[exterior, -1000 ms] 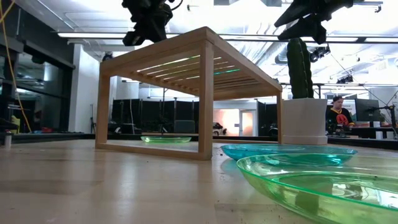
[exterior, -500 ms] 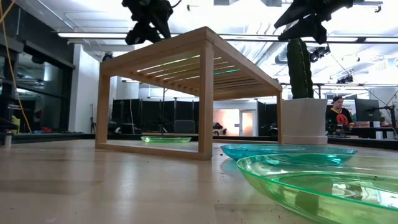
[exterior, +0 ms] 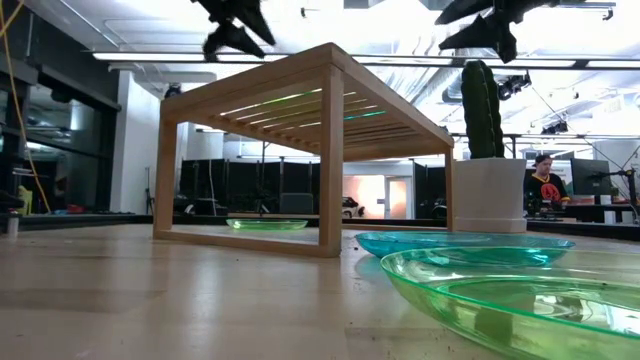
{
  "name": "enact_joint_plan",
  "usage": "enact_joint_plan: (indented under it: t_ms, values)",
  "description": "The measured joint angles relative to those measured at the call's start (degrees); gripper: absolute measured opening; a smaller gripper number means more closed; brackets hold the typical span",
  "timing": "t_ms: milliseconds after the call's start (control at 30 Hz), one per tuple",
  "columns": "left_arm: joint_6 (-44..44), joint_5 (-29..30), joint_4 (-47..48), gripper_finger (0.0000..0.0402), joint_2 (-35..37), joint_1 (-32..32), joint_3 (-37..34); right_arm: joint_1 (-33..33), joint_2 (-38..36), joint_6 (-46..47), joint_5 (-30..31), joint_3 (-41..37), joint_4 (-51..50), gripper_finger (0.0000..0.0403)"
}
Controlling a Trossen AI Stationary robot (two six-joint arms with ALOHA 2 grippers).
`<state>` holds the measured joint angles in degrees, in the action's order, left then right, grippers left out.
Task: Place and stack plates onto a shelf
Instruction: Stack the top green plate on top of the green plate on the shelf
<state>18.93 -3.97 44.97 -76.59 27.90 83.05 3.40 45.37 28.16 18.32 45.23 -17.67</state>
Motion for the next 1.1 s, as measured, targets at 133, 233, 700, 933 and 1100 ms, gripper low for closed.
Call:
enact_joint_plan:
  t_ms: [133, 233, 700, 933, 1100]
  values:
    - [-2.6, 6.2, -4.5, 0.0153, 4.8, 7.8, -1.8, 0.0, 0.0, 0.4, 0.0, 0.0, 1.2, 0.0177]
    - [-0.9, 2.9, -9.3, 0.0152, 7.1, 15.8, -7.8, 0.0, 0.0, 2.4, 0.4, 0.0, 1.2, 0.0177]
    - [18.1, -7.9, -38.6, 0.0152, -3.8, 31.5, -42.5, 0.1, 5.6, 9.8, 3.1, 0.0, 1.6, 0.0177]
    - [16.5, -9.7, -39.4, 0.0152, -13.7, 28.9, -38.6, 0.9, 9.9, 11.4, 2.8, 0.0, 2.5, 0.0177]
    - [16.5, -10.8, -39.6, 0.0152, -19.2, 28.7, -35.1, 1.1, 11.1, 12.2, 2.2, 0.0, 2.6, 0.0177]
